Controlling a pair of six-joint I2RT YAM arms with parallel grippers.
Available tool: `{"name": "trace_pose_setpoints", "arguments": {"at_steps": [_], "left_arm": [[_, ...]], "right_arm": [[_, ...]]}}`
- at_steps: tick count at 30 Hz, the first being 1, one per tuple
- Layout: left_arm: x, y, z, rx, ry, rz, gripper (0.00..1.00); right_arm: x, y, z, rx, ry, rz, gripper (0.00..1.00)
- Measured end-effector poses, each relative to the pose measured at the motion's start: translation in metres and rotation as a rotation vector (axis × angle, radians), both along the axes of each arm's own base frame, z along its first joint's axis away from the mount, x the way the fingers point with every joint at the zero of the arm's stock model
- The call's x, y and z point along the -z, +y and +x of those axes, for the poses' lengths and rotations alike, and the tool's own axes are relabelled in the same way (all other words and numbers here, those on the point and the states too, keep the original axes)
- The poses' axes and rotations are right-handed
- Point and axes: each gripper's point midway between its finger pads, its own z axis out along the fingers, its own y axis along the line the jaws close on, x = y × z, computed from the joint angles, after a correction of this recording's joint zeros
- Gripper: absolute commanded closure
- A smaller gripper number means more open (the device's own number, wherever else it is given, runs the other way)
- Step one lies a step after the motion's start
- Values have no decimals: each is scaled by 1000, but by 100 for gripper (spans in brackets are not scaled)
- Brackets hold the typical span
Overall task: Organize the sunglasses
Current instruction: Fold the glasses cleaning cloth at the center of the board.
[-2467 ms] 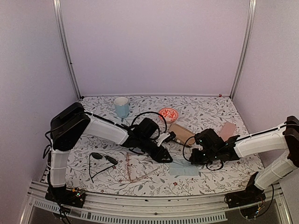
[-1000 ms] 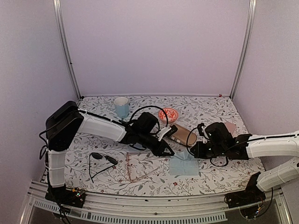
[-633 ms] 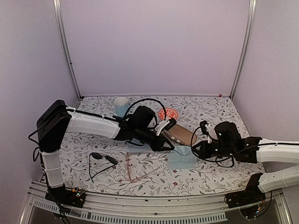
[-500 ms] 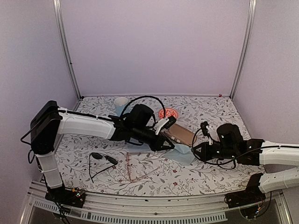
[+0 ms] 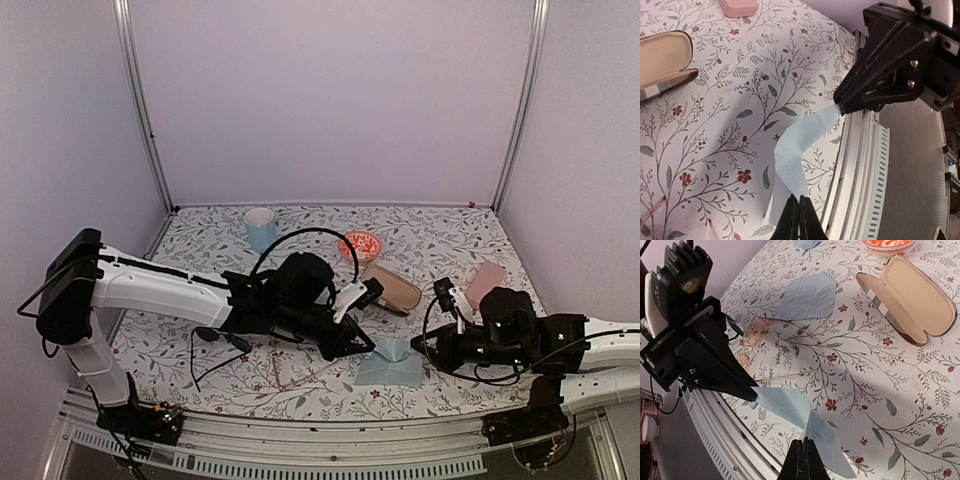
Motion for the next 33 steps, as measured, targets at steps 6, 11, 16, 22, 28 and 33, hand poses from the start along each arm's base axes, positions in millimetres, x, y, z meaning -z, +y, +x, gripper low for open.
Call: {"name": "trace_pose_setpoints", "arguments": {"at_steps": [6,11,16,22,28,33], "left_arm": [[1,1,-9,-14,12,7,100],[9,0,-8,-24,19,19,100],[28,-2,-4,-28,34,56,100],[36,-2,11,-52,45,68,100],[29,-7,36,-75,42,34,100],[36,-12,53,-73,43,32,100]], "right_arm": [[12,-4,-13,22,47,-38,100],[23,-14,-8,101,76,-75,100],[32,-22,-1,178,90,-105,100],[40,-31,10,252,92,-135,100],[49,-40,23,307,95,-178,100],[56,-45,35,339,96,-202,100]]}}
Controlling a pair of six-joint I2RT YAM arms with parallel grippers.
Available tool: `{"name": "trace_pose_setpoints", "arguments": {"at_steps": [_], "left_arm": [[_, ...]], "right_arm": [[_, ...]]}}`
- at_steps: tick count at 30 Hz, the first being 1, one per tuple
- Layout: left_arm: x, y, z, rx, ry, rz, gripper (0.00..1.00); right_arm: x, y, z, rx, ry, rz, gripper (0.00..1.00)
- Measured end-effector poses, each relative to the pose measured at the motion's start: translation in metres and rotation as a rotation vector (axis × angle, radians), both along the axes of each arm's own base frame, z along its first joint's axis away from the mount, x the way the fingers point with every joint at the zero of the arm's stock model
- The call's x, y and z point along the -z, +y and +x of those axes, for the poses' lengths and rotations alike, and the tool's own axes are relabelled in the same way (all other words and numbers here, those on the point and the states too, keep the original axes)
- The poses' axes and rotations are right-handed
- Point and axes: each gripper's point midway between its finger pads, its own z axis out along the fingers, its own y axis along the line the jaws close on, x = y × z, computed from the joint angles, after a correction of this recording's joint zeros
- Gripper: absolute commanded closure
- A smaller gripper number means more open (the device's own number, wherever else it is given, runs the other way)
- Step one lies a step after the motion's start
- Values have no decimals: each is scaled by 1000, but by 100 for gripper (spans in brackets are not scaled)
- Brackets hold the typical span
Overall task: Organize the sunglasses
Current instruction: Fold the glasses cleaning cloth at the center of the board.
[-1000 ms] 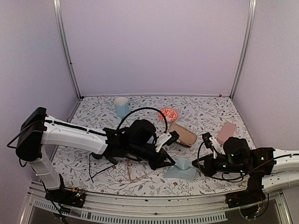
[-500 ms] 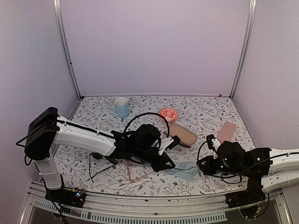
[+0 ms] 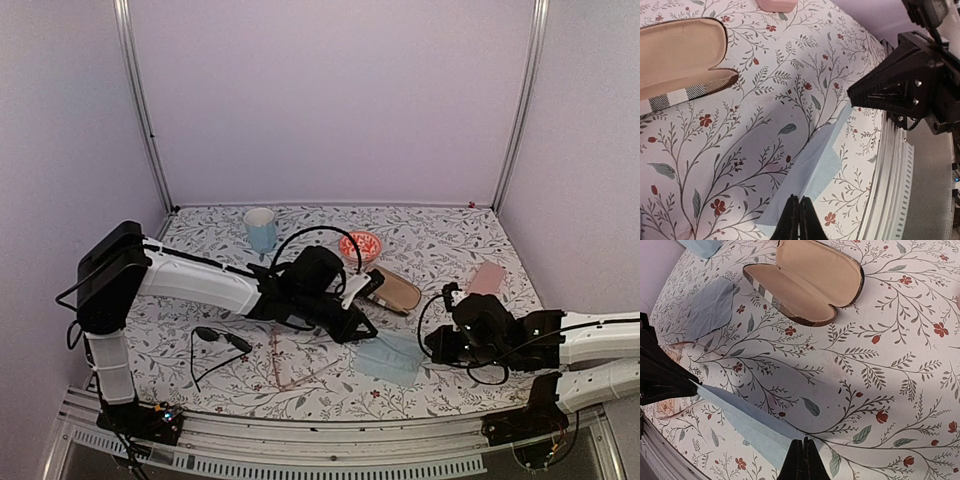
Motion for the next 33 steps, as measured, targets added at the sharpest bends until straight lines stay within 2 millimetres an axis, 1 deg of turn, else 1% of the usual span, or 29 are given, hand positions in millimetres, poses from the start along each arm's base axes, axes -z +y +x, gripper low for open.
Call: {"name": "trace_pose_setpoints", "arguments": {"at_steps": [5,10,18,23,33], "left_arm": [[8,-2,13,8,6,1,100],[23,-3,24,18,10,19,100],[36,0,40,29,13,27,100],[39,-1,47,47,-6,24,100],[41,-2,39,111,-20,14,100]], "right_arm": [[8,-1,12,11,8,-18,100],[13,-4,26,22,12,-27,100],[21,4,44,-2,27,-49,100],[27,12,44,-40,40,-53,100],[23,24,39,-105,45,-9,100]]}}
